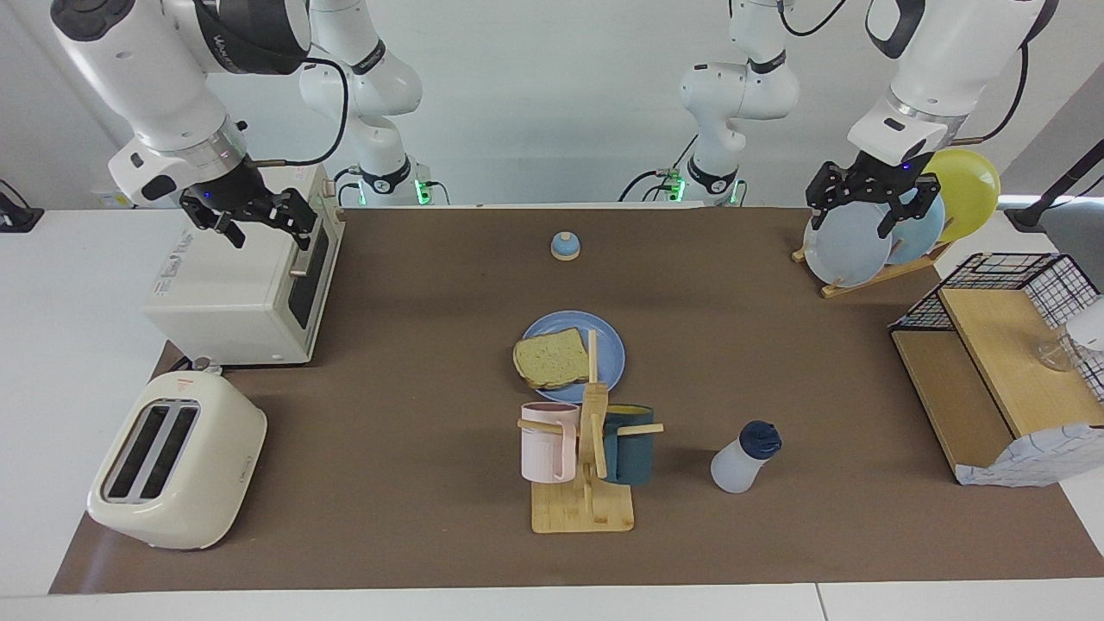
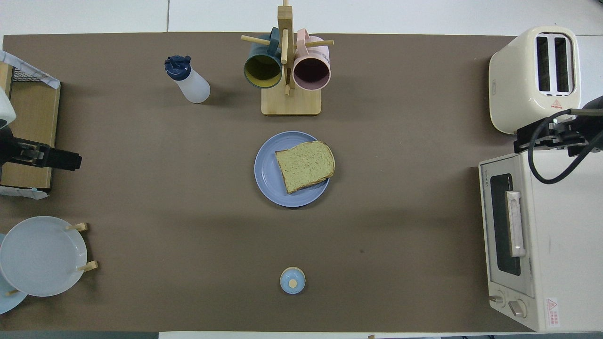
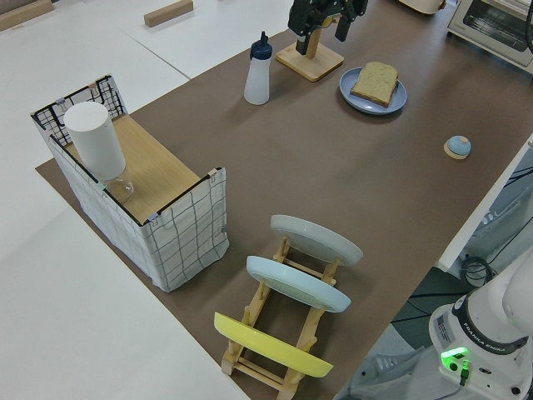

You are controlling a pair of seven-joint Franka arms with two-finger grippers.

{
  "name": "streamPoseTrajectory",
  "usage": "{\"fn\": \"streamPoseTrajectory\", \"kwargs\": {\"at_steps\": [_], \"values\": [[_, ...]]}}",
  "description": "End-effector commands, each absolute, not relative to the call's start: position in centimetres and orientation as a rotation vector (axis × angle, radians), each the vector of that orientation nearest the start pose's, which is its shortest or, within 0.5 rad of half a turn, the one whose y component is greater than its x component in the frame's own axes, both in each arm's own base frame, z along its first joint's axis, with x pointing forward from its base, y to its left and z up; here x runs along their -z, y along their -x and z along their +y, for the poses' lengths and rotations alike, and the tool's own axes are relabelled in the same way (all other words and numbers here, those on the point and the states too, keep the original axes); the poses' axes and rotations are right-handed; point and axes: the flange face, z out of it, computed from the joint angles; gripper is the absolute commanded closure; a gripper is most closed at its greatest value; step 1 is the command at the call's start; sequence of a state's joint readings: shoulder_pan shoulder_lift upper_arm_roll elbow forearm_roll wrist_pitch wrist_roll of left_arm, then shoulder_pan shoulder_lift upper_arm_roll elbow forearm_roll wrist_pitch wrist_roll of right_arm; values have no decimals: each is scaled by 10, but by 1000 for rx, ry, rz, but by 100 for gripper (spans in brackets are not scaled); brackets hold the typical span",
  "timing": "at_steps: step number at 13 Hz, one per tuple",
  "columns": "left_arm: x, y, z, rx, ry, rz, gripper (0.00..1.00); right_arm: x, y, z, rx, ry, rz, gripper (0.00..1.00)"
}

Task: Put bread on plate and add seasoning

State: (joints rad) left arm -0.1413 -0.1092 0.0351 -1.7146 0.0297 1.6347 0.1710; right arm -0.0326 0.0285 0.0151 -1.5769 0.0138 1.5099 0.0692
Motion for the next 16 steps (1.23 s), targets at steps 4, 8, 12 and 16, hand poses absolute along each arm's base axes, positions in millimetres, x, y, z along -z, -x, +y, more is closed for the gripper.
{"fn": "streamPoseTrajectory", "kwargs": {"at_steps": [4,8,12,16], "values": [[-648,-530,-34,2,3148,356,0,-602,-550,-11,-149,3125,112,0],[-631,-535,-30,-30,3165,269,0,-601,-549,-12,-151,3125,115,0],[-609,-539,-29,-78,3167,257,0,-602,-550,-11,-149,3125,113,0],[-630,-530,-22,-152,3158,209,0,-601,-549,-11,-151,3123,112,0]]}}
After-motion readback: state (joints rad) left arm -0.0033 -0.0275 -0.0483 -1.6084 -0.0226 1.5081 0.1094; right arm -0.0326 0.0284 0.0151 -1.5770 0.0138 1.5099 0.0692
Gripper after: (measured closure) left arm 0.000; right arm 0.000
